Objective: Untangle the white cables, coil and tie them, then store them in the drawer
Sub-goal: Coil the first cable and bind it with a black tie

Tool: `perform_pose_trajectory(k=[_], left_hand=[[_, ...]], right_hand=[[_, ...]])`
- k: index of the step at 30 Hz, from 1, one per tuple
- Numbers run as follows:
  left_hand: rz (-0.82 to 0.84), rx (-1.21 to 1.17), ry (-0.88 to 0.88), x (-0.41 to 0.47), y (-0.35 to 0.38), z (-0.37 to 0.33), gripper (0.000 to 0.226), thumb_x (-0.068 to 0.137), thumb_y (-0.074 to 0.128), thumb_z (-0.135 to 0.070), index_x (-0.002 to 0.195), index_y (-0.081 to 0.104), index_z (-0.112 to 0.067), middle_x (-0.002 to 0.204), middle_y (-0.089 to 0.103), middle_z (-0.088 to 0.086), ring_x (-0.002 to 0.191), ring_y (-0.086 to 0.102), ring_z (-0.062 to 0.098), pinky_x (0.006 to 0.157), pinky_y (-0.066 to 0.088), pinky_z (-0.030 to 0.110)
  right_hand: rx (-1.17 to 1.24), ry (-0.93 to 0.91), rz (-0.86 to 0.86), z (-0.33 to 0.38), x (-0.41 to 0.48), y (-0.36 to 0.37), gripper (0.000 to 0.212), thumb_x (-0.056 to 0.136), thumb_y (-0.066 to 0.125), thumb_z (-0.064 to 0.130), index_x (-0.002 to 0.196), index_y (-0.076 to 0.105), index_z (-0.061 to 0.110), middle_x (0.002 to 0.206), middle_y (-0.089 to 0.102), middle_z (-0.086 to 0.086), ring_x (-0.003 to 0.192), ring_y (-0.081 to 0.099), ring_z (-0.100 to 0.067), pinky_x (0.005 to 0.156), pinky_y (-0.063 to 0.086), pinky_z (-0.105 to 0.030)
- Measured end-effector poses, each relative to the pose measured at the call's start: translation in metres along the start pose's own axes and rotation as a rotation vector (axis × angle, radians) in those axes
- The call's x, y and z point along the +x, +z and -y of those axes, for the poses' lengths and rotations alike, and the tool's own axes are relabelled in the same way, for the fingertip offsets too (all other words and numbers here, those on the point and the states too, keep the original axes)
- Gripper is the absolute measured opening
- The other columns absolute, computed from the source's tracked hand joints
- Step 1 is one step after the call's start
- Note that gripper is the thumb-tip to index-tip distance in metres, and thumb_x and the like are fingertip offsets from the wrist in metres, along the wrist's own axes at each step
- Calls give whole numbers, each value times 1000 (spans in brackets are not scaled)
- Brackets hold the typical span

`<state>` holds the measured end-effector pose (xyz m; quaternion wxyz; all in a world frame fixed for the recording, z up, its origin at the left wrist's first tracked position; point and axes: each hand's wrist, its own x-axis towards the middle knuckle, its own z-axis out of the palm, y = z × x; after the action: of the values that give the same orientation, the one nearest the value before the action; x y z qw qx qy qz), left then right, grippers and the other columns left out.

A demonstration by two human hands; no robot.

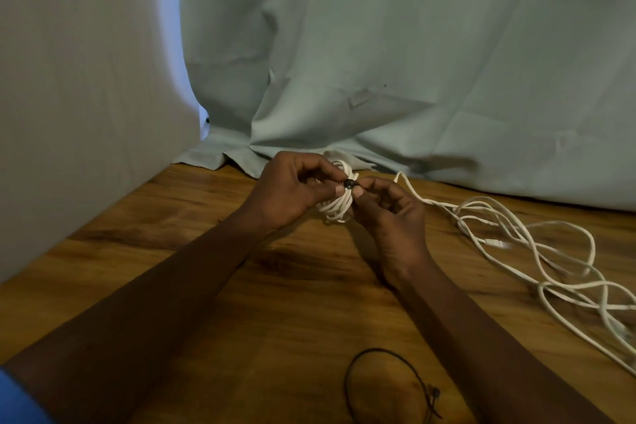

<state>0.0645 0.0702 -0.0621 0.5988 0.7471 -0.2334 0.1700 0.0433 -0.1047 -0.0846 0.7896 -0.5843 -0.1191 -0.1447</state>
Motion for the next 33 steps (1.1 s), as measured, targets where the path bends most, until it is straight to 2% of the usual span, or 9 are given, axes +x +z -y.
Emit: perform_pose_trajectory(k=[3,5,11,14,20,25,28,31,33], left_hand=[[-19,-47,-7,-1,2,3,21,79,85,-3,98,79,-9,94,80,2,89,77,18,82,60,30],[-42,-86,-8,-3,5,4,20,79,85,-1,97,79,-7,94,80,7,90,77,25,82,62,34],[2,-78,-30,-3,3,3,23,80,83,0,102,79,-6,94,81,6,92,77,22,83,62,31],[-10,-6,2,-5,5,0,22,81,82,2,101,79,-7,92,80,9,90,77,28,82,63,33],[-68,-35,2,-7,11,-1,15,86,78,2,99,77,-6,88,78,11,79,75,15,70,57,21],[-23,306,136,-9,8,-4,13,92,75,-11,102,77,-19,87,76,-8,79,72,4,70,54,16],[30,487,208,-8,6,-5,11,94,72,-16,101,78,-22,87,76,-13,79,71,2,72,57,26],[39,197,43,-13,11,-9,12,98,68,-13,101,79,-13,87,79,1,81,76,17,74,62,32],[116,-11,-103,-15,13,-11,13,97,70,-13,105,78,-6,92,80,11,87,77,29,79,64,36]], right_hand=[[38,55,27,1,1,-3,20,90,68,-7,110,68,-4,93,77,-12,88,73,-24,82,62,-37],[32,71,45,2,1,-5,20,90,69,-5,110,69,-2,97,77,-15,92,73,-28,85,62,-42],[161,158,28,-3,4,-3,29,90,69,-4,118,64,-8,110,71,-26,105,68,-41,101,52,-59],[242,223,19,-1,5,-2,26,91,66,-2,116,65,-7,107,71,-21,103,66,-36,98,53,-54],[262,220,28,6,2,3,11,91,66,-4,101,69,2,104,70,-21,97,67,-33,88,57,-46],[256,279,46,10,1,4,19,91,66,-2,109,64,5,105,71,-24,96,70,-34,90,56,-53],[277,284,76,13,1,4,27,88,68,1,114,63,5,103,71,-24,90,71,-31,92,54,-59],[231,243,14,9,3,5,24,84,72,-1,107,66,0,99,70,-24,90,68,-36,91,54,-61],[163,198,-56,7,3,4,15,87,76,2,99,69,-2,95,70,-27,90,67,-41,93,51,-71]])
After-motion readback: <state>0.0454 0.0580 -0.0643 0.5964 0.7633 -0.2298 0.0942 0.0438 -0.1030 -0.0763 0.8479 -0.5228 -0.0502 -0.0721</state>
